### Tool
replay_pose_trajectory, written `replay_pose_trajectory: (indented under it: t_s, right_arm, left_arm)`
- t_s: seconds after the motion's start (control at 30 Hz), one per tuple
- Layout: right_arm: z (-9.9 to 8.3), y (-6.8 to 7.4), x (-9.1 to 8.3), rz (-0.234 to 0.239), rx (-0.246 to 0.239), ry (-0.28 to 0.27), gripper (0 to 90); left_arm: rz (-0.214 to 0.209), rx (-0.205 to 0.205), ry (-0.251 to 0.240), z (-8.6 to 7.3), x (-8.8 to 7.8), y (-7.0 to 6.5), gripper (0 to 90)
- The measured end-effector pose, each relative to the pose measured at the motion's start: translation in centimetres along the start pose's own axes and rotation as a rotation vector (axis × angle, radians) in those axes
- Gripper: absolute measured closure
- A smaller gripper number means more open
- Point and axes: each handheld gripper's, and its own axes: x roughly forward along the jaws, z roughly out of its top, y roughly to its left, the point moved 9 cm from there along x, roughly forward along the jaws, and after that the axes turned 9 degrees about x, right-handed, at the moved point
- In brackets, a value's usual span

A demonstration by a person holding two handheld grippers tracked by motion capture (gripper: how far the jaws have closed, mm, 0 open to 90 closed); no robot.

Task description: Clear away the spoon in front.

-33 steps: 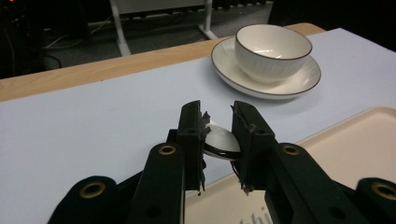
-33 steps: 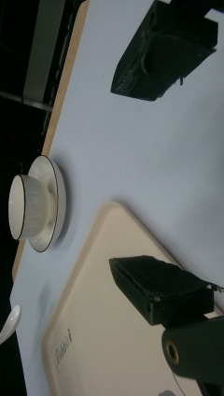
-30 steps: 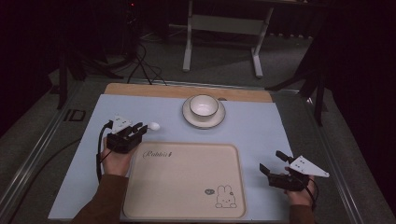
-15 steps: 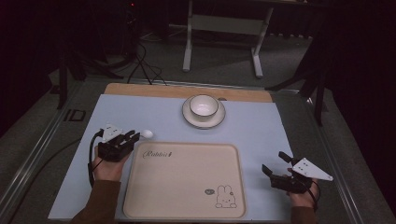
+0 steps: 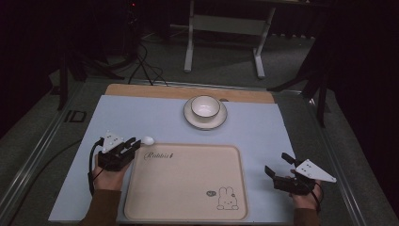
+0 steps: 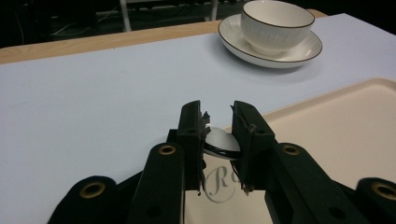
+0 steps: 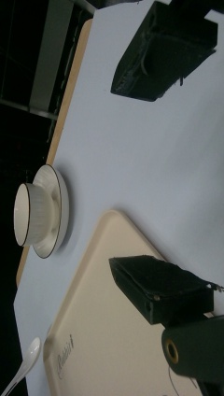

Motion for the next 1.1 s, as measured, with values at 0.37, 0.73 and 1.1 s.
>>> replay_pose_trajectory:
  t_s: [0.37, 0.73, 1.1]
  right_arm:
    - [0.0, 0.0, 0.0, 0.000, -0.004, 0.003, 14.1]
    - [-0.1, -0.1, 0.1, -0.003, -0.003, 0.008, 14.1]
    - [-0.1, 0.0, 0.1, 0.000, -0.004, 0.009, 14.1]
  left_arm:
    - [0.014, -0.007, 0.005, -0.6, -0.5, -0.5, 74.2]
    - [0.007, -0.027, 0.022, -1.5, -0.9, -0.9, 74.1]
    - [0.009, -0.031, 0.054, -2.4, -0.5, -0.9, 73.9]
